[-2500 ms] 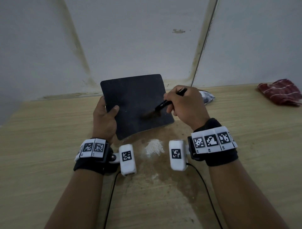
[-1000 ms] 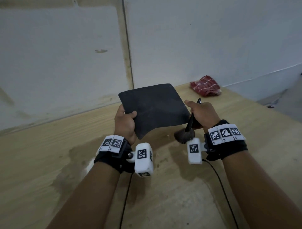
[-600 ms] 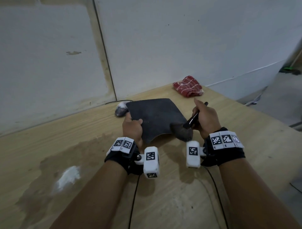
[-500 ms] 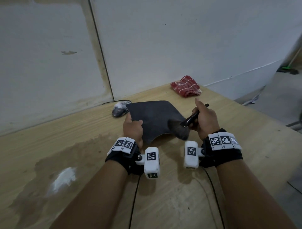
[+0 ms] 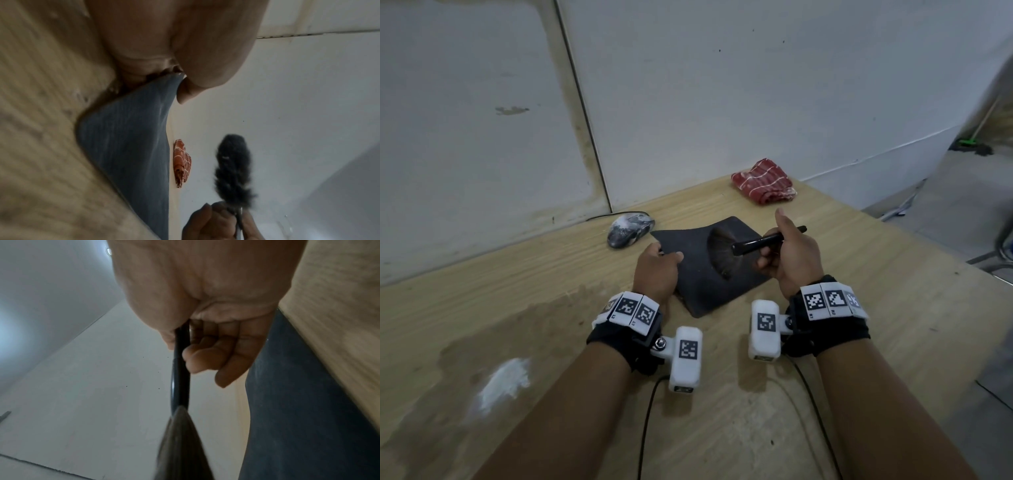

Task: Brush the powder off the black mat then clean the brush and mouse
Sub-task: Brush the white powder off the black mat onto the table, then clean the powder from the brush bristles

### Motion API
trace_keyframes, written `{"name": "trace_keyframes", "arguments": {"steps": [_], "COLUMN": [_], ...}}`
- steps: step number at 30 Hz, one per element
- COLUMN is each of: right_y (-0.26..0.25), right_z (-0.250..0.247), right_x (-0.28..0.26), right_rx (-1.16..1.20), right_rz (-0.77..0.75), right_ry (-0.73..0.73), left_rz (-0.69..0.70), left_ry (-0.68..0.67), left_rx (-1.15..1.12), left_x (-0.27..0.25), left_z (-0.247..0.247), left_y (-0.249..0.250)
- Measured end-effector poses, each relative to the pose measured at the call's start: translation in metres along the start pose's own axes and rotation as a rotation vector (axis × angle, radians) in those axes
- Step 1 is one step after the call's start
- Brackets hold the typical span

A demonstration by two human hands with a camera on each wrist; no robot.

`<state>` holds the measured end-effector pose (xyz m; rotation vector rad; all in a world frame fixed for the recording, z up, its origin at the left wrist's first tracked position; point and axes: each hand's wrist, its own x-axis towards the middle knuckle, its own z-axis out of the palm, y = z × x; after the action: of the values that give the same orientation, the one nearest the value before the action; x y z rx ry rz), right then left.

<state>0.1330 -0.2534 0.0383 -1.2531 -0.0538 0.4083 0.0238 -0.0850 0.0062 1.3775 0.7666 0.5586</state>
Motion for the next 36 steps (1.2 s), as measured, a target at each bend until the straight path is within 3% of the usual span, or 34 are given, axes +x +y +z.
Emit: {"name": "trace_keyframes", "arguments": {"steps": [5,11,16,23,36], "right_y": [0.017,0.043,0.061,0.075,0.075], "right_z": [0.051,0.096,0.116,0.13,0.133], "right_x": [-0.021,-0.038,-0.049,-0.057,-0.053], "right_rx": [0.048,0.083,0.234,0.391,0.38], "right_rz": [-0.02,0.044,0.117,0.106,0.108], "right_ry": [-0.168,-0.281,-0.224,-0.084,-0.099], "left_rz": [0.022,0.072,0.096,0.015,-0.012], "left_ry": [0.107,0.194,0.258,0.172,0.197], "left_rx": [0.091,0.354,0.729,1.142,1.123], "left_x": [-0.003,0.006,0.024,0.064,0.077], "left_z": [-0.062,-0.106,-0.128,-0.129,-0.125], "left_y": [0.024,0.038,0.047,0.032,0.034]}}
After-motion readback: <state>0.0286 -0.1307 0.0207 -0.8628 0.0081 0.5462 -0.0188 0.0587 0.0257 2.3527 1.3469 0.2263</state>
